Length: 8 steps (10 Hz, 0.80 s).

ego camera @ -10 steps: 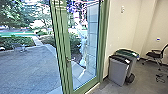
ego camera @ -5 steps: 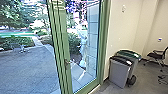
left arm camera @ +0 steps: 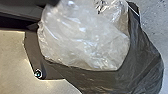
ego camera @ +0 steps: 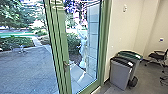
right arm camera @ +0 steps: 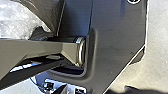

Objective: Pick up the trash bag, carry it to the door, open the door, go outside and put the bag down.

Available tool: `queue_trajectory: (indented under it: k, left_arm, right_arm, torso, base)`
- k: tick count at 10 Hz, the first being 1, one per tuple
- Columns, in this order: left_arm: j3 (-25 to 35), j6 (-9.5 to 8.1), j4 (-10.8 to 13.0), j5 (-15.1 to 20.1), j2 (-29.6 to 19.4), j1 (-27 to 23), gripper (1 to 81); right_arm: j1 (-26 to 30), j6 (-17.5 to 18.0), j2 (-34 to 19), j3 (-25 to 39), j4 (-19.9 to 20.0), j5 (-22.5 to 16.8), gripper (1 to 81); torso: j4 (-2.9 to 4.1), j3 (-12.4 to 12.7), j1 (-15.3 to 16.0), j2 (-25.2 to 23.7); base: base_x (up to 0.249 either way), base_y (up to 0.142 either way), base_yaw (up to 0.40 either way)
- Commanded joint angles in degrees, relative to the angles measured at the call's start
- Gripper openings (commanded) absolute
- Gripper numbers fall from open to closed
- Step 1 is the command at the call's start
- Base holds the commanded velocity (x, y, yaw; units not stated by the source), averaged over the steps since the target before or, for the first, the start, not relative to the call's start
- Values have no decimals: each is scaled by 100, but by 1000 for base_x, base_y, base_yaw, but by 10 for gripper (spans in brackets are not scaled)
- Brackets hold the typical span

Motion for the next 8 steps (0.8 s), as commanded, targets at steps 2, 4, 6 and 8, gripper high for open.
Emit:
queue_trajectory:
  k: [2, 4, 6, 8]
  left_arm:
    - [24, 46, 1, 320, 7, -302, 10]
    - [24, 46, 1, 320, 7, -302, 10]
    - [-2, 46, 1, 320, 7, -302, 10]
    - [-11, 46, 1, 320, -2, -294, 10]
  right_arm:
    - [282, 4, 30, 0, -5, -344, 811]
    - [265, 13, 30, -8, 31, -336, 811]
    - [256, 13, 30, -8, 39, -336, 811]
    - [256, 13, 30, -8, 39, -336, 811]
  torso:
    - [0, 0, 3, 0]
    - [0, 0, 3, 0]
    - [0, 0, 3, 0]
    - [0, 0, 3, 0]
  base:
    - [116, 0, 0]
    - [116, 0, 0]
    - [116, 0, 0]
    - [116, 0, 0]
